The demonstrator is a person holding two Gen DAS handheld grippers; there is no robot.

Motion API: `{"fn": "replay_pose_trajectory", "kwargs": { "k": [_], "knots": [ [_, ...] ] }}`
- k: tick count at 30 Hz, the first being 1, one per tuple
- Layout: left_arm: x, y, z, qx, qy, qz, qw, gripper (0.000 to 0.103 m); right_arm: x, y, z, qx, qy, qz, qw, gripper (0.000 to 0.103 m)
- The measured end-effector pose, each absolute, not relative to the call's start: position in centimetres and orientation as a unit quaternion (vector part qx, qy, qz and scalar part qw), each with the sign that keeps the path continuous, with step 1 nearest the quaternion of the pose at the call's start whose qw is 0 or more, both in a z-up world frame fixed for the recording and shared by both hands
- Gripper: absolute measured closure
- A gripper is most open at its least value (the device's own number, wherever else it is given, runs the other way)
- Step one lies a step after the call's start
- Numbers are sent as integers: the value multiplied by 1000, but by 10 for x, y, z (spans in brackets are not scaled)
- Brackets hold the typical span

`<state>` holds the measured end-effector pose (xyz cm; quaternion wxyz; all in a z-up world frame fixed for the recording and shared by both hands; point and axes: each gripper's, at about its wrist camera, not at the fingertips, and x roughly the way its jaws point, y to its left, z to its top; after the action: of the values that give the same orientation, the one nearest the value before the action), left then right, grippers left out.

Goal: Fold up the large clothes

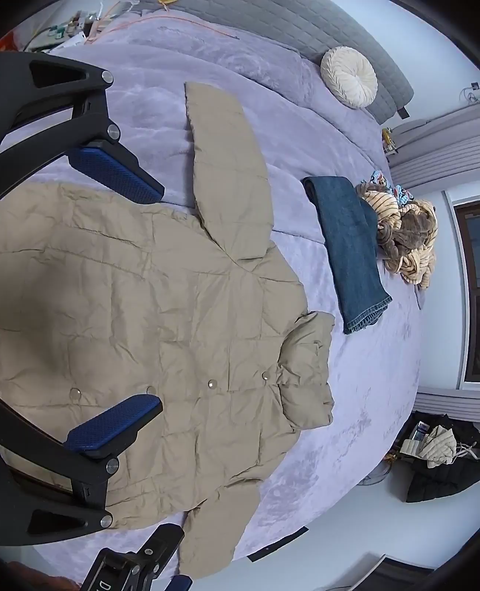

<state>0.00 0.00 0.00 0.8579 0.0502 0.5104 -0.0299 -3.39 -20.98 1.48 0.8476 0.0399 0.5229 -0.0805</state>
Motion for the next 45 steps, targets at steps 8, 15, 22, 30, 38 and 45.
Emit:
{"fn": "replay_pose_trajectory", "kwargs": {
  "k": [8, 15, 22, 30, 38, 45],
  "knots": [
    [0, 0, 0, 50, 509, -30, 859, 0, -35, -209, 13, 40, 523, -81, 848, 0],
    [0, 1, 0, 50, 510, -30, 858, 0, -34, -210, 14, 40, 523, -81, 848, 0],
    [0, 1, 0, 50, 510, -30, 858, 0, -32, -210, 16, 40, 523, -81, 847, 0],
    [0, 1, 0, 50, 511, -30, 858, 0, -33, -210, 14, 40, 524, -82, 847, 0],
    [-2, 8, 1, 49, 510, -30, 858, 0, -34, -210, 14, 40, 523, -82, 847, 0],
    [-2, 7, 1, 49, 511, -29, 858, 0, -33, -210, 14, 39, 523, -82, 848, 0]
  ]
}}
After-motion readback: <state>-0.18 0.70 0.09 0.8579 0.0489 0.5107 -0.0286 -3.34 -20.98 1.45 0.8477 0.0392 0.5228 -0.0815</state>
